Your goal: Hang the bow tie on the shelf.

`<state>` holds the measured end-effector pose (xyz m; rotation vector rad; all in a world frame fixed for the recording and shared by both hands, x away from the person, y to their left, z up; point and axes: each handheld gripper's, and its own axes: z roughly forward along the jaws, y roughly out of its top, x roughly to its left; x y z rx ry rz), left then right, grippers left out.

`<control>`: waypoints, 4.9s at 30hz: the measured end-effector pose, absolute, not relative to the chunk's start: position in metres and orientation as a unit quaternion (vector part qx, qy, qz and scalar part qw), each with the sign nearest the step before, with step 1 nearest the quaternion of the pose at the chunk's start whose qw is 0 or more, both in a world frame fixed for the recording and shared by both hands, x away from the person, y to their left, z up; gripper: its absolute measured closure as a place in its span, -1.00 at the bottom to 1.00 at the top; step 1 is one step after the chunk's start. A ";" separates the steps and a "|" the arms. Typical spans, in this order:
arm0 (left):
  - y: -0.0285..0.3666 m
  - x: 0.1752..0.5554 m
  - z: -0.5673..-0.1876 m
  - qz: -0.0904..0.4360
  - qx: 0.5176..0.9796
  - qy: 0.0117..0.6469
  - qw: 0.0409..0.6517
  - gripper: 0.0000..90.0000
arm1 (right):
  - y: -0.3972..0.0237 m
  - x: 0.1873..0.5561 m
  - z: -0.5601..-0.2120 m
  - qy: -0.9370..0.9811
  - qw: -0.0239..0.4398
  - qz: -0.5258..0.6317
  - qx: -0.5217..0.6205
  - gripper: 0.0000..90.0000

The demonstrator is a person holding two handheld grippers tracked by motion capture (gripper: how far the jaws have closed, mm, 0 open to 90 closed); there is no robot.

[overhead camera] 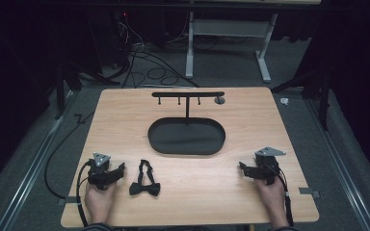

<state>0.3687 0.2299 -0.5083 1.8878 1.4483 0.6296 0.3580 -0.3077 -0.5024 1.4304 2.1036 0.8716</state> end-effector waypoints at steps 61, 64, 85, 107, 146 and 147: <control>0.217 0.355 -0.477 0.185 0.723 0.532 0.401 0.00 | -0.308 0.358 -0.502 0.763 0.225 0.316 0.517 -0.49; 0.212 0.355 -0.475 0.179 0.729 0.524 0.402 0.01 | -0.308 0.358 -0.502 0.763 0.225 0.316 0.517 -0.49; 0.173 0.366 -0.483 0.149 0.776 0.496 0.361 0.32 | -0.308 0.358 -0.502 0.763 0.224 0.316 0.518 -0.49; 0.165 0.366 -0.495 0.160 0.795 0.480 0.333 0.86 | -0.308 0.357 -0.502 0.762 0.224 0.316 0.518 -0.49; 0.160 0.365 -0.436 0.160 0.793 0.418 0.414 0.95 | -0.308 0.357 -0.502 0.763 0.224 0.316 0.518 -0.49; 0.160 0.366 -0.433 0.160 0.793 0.415 0.416 0.95 | -0.308 0.357 -0.502 0.762 0.223 0.316 0.519 -0.49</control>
